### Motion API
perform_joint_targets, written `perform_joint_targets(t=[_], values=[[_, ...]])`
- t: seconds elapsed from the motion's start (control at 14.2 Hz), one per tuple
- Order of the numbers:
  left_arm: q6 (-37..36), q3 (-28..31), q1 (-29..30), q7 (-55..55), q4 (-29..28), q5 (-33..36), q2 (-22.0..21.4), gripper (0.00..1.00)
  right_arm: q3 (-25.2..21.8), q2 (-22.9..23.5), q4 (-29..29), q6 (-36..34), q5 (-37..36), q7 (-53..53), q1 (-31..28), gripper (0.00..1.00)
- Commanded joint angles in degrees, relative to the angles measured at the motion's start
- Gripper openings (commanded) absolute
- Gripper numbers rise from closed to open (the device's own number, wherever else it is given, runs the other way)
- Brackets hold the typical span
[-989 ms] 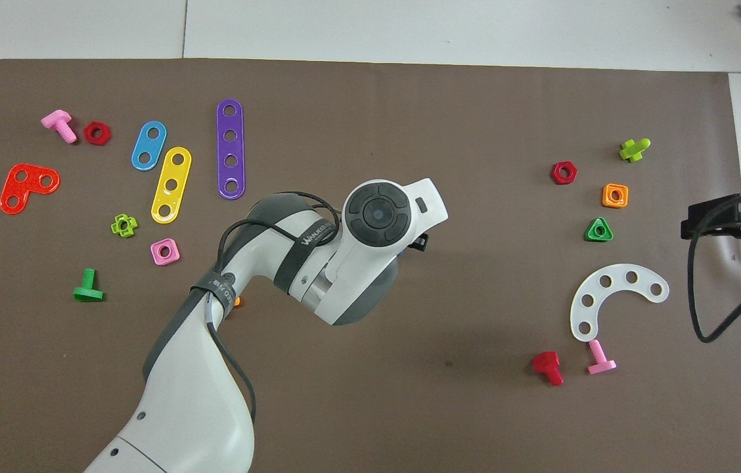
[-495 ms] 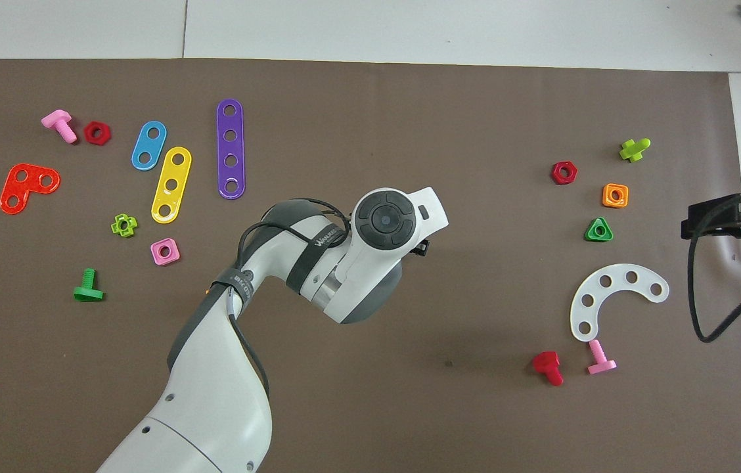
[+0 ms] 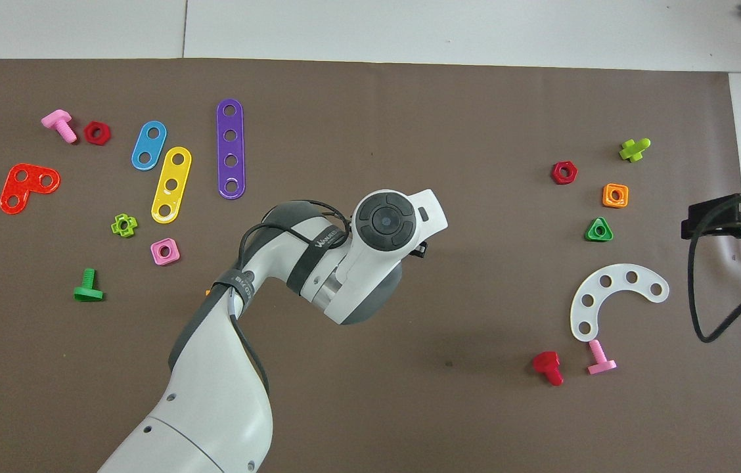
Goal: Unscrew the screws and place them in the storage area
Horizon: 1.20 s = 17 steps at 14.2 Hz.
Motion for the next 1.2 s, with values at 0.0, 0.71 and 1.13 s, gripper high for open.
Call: perform_joint_targets(t=[0.0,0.71,1.13], values=[[-0.31,0.98,-1.47,-0.99,-0.34,0.07,-0.44,0.28,0.08,-0.59,-0.31,-0.39,-0.2,-0.82,-0.18,1.0],[-11.11,1.07,-1.48,-1.26,3.61,0.24,-3.96,0.15,0.08,-0.59,-0.31,-0.3,-0.2,-0.82,-0.18,1.0],[-14.81,1.68,-0.16,-0.56,1.25,0.59,-9.22,0.14,0.08,-0.77,-0.31,-0.74,-0.2,-0.74,-0.19,1.0]])
